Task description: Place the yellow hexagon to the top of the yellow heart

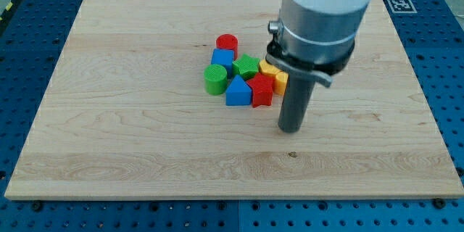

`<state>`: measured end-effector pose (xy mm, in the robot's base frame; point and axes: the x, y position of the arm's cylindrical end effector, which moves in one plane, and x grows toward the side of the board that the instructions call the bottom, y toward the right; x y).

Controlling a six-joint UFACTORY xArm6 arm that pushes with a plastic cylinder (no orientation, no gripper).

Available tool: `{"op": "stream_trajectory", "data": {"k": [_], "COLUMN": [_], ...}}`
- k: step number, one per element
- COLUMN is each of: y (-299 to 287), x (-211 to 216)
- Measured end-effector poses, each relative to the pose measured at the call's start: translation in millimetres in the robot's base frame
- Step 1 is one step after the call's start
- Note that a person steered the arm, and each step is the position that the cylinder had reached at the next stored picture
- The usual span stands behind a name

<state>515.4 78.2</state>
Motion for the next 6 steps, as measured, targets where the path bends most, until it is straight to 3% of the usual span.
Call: {"op": "stream_trajectory", "data": {"k": [3, 6], "y": [-10.5, -68.9], "x": [-101.7, -143.8]}}
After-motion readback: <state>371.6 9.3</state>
